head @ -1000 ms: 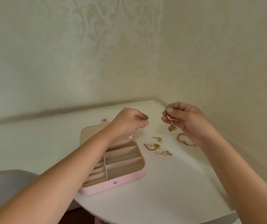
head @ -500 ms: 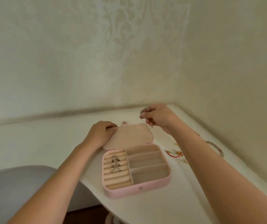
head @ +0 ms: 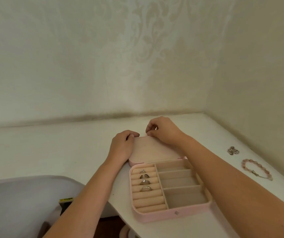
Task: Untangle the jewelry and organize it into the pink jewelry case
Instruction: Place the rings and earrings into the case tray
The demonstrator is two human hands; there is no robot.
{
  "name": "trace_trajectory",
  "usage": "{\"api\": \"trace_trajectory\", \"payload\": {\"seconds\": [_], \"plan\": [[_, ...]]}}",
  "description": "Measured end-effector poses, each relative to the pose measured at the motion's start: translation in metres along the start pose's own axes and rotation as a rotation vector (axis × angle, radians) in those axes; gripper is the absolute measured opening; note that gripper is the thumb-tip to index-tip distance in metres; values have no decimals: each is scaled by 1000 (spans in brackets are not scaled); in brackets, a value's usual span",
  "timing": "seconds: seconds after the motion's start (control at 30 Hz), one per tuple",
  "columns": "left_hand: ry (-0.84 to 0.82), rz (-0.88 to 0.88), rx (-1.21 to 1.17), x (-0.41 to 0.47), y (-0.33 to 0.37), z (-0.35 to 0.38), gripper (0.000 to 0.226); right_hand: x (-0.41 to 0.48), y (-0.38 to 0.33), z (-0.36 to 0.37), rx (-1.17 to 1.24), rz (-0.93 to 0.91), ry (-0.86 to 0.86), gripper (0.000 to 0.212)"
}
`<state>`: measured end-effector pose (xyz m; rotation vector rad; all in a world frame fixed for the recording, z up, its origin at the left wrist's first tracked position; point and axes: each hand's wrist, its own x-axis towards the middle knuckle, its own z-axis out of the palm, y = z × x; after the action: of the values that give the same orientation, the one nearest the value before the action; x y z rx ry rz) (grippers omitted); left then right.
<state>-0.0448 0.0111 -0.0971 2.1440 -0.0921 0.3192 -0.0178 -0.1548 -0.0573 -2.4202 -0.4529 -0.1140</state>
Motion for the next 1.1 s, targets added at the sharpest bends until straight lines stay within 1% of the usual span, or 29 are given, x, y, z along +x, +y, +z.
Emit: {"api": "trace_trajectory", "payload": {"seconds": [0.13, 0.2, 0.23, 0.33, 0.37, 0.43, 0.5, 0.57, 0.67, 0.7, 0.73, 0.77, 0.83, 0.9, 0.97, 1.03, 1.1], "plan": [[7, -6, 3, 1, -1, 0, 32, -9, 1, -2, -18, -56, 9, 7], [7, -6, 1, 0, 0, 0, 33, -12, -1, 0, -77, -90, 15, 9], [5, -9, -4, 0, 0, -1, 33, -13, -3, 1, -155, -120, 14, 11], [1, -13, -20, -2, 1, -2, 34, -15, -9, 6, -494, -221, -30, 19], [3, -18, -32, -3, 2, -3, 34, -16, -11, 6, -567, -248, -38, 21], [5, -34, -63, -4, 4, -4, 35, -17, -14, 5, -601, -268, -12, 22], [6, -38, -86, -6, 6, -6, 41, -18, -15, 1, -552, -266, 85, 23], [8, -35, -175, -10, 11, -9, 50, -19, -18, -2, -448, -284, 219, 21], [-8, -65, -427, -16, 18, -13, 43, -25, -31, -9, -172, -297, 407, 10], [-22, -78, -512, -17, 20, -14, 42, -30, -38, -13, -71, -276, 454, 9], [-41, -92, -595, -18, 22, -16, 48, -36, -45, -15, 28, -245, 489, 8], [-56, -109, -670, -20, 23, -17, 52, -41, -52, -17, 125, -208, 512, 8], [-80, -142, -782, -25, 26, -18, 45, -51, -60, -17, 284, -139, 524, 11], [-101, -159, -834, -30, 26, -18, 41, -60, -64, -12, 368, -92, 494, 14], [-101, -147, -865, -33, 27, -16, 34, -67, -66, -3, 401, -55, 475, 16], [-86, -149, -884, -35, 28, -16, 24, -72, -66, 6, 396, -20, 500, 12], [-70, -158, -887, -38, 31, -16, 25, -74, -66, 11, 347, -7, 552, 8]]}}
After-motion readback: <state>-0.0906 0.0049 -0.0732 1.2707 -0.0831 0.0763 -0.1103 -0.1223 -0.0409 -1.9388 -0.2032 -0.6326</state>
